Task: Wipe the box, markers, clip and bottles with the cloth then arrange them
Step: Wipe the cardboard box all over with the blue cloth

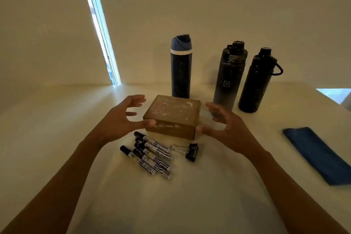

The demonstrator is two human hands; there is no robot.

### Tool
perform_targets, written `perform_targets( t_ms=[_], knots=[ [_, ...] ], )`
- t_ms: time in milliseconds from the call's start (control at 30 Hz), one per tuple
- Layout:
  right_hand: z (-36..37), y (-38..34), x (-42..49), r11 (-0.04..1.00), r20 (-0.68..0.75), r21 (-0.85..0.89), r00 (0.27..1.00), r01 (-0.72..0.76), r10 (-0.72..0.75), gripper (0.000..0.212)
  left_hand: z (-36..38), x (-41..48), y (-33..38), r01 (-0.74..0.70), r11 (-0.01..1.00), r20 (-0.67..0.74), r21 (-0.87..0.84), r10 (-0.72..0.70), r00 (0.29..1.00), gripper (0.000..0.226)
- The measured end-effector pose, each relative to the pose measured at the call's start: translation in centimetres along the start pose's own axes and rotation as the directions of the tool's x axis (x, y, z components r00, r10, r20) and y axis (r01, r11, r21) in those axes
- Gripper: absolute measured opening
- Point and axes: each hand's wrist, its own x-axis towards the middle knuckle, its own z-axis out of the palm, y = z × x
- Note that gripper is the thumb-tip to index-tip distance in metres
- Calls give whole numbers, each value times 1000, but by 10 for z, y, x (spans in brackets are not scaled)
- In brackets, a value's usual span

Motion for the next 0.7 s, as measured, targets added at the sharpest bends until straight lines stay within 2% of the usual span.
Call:
perform_targets(
  t_ms=[167,333,567,700],
  knots=[
    [6,6,20,997,153,52,987,-60,52,118,0,27,-20,-11,998,172,-69,23,985,105],
    [19,14,35,994,240,93,970,-55,31,131,13,44,-30,4,995,299,-104,28,954,112],
    [20,22,45,979,266,201,963,-15,-40,122,19,46,-43,-7,986,297,-168,57,953,106],
    [14,20,45,956,262,288,956,53,-132,116,22,36,-44,-31,986,299,-167,81,951,113]
  ],
)
